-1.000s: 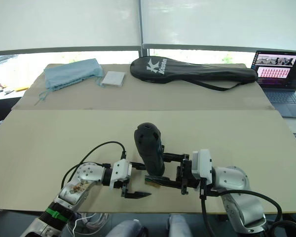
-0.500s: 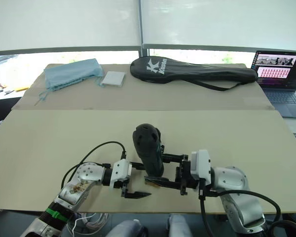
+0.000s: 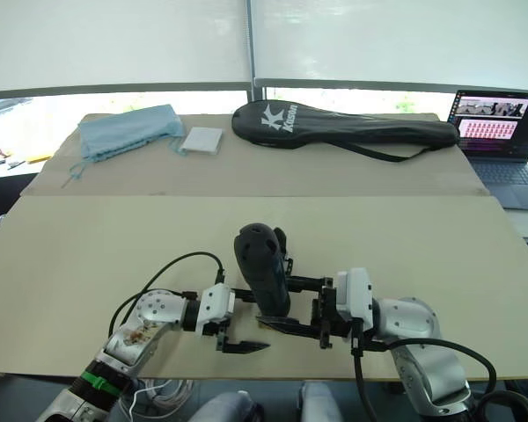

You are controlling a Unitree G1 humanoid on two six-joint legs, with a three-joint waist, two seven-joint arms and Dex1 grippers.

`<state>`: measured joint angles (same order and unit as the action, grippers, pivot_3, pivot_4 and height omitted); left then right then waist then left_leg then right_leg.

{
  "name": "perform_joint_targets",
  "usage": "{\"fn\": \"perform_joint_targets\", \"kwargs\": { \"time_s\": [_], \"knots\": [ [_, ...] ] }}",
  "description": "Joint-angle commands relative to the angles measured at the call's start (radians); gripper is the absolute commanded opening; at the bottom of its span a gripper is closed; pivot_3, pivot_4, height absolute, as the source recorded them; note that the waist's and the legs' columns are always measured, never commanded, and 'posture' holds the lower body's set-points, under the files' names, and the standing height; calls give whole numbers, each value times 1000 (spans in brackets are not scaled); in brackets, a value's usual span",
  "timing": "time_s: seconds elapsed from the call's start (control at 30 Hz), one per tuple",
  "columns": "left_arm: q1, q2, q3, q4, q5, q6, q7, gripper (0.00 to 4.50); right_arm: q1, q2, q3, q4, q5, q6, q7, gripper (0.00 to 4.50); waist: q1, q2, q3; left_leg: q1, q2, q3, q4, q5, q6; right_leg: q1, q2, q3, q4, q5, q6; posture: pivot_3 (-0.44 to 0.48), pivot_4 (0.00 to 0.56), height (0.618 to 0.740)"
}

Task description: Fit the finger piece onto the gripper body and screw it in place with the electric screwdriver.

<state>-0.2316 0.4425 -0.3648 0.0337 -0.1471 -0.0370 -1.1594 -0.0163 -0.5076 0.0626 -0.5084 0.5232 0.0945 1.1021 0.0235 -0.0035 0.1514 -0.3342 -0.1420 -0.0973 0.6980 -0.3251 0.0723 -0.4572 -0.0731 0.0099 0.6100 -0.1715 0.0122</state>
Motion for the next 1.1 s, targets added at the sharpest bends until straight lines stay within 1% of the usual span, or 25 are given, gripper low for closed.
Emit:
{"fn": "perform_joint_targets", "kwargs": {
  "time_s": [0.03,0.23,0.37,0.73,1.1],
  "knots": [
    [22,6,-25,-4,13,25,4,4500,-6,-4,-19,-27,23,-42,0,1917,0,0,0,0,0,0,0,0,0,0,0,0,0,0,0,0,150,740],
    [21,7,-24,-22,9,45,7,4500,-15,-18,-50,-49,76,-11,-10,1917,0,0,0,0,0,0,0,0,0,0,0,0,0,0,0,0,150,740],
    [22,8,-23,-34,6,57,11,4500,-48,-10,-70,-53,109,1,-45,1917,-1,0,0,0,0,0,0,0,0,0,0,0,0,0,0,0,150,740],
    [26,15,-19,-52,7,68,14,4500,-34,-19,-32,-11,61,-36,-8,1917,-1,0,0,0,0,0,0,0,0,0,0,0,0,0,0,0,150,740],
    [24,14,-17,-36,9,58,15,4500,-18,-8,-23,-13,49,-43,-3,1917,-2,0,0,0,0,0,0,0,0,0,0,0,0,0,0,0,150,740]
  ]
}}
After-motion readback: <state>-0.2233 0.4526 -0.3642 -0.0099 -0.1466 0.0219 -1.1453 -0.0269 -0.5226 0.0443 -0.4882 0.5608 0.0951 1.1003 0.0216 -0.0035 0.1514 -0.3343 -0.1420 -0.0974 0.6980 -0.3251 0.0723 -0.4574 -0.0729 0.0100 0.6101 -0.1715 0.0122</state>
